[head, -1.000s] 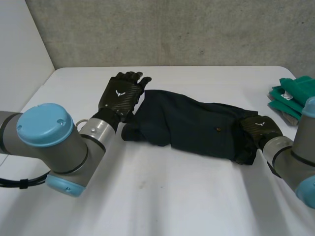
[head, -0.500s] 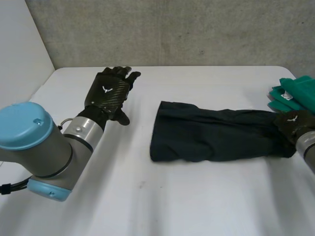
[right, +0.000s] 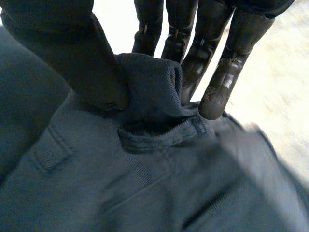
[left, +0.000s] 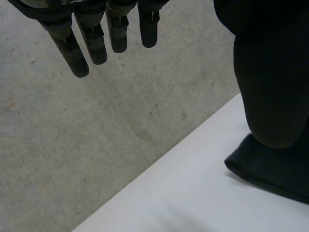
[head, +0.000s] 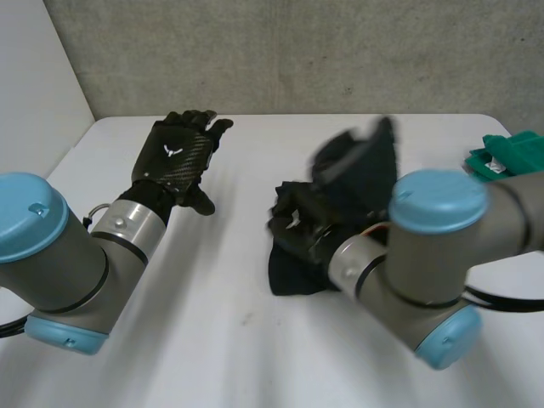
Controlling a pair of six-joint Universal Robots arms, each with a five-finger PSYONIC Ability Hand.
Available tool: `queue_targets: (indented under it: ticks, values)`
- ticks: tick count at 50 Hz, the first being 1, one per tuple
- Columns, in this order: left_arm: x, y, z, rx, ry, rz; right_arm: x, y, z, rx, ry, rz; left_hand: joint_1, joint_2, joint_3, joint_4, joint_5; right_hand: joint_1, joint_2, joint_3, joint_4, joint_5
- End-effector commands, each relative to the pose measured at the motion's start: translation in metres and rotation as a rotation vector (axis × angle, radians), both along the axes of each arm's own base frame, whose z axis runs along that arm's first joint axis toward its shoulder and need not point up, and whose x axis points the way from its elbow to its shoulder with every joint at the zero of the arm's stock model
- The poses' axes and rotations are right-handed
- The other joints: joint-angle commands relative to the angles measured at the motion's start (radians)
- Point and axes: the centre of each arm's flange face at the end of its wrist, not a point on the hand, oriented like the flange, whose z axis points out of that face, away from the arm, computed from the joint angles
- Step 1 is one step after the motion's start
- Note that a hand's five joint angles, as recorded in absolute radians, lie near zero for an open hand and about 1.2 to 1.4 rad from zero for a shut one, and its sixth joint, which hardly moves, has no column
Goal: Fold the laundry.
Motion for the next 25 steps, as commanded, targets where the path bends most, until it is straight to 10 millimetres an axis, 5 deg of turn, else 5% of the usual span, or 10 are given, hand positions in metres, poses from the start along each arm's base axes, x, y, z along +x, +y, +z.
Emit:
queue_targets:
  ticks: [1,4,9,10,14,19,25]
  values:
    - [-0.005,-0.007,0.014,-0.045,0.021,-0.002,0.010,0.010,-0.016,0.064,-0.006,0.046,-0.015,-0.028,-0.039,-0.030,-0.047,0.094,-0.124,-0.151,-0.137,-0.104]
    - [-0.009,-0.013,0.024,-0.074,0.040,-0.004,0.008,0.008,-0.010,0.116,-0.059,0.005,-0.015,-0.028,-0.039,-0.030,-0.047,-0.785,-1.003,-1.029,-1.016,-0.982]
    - [-0.027,-0.023,0.033,-0.096,0.081,-0.031,-0.007,-0.001,0.045,0.260,-0.333,-0.109,-0.015,-0.028,-0.039,-0.030,-0.047,-0.785,-1.003,-1.029,-1.016,-0.982]
    - [-0.032,-0.023,0.034,-0.096,0.086,-0.040,-0.016,-0.007,0.065,0.322,-0.445,-0.157,-0.015,-0.028,-0.039,-0.030,-0.047,-0.785,-1.003,-1.029,-1.016,-0.982]
    - [-0.057,-0.016,0.031,-0.052,0.092,-0.097,-0.050,-0.032,0.091,0.470,-0.659,-0.359,-0.015,-0.028,-0.039,-0.030,-0.047,-0.785,-1.003,-1.029,-1.016,-0.982]
    - [-0.083,-0.010,0.012,0.061,0.074,-0.158,-0.087,-0.062,0.089,0.538,-0.709,-0.559,-0.015,-0.028,-0.039,-0.030,-0.047,-0.785,-1.003,-1.029,-1.016,-0.982]
    - [-0.111,0.001,-0.028,0.211,0.006,-0.195,-0.081,-0.083,0.056,0.568,-0.612,-0.604,-0.011,-0.025,-0.035,-0.027,-0.043,-0.785,-1.003,-1.029,-1.016,-0.982]
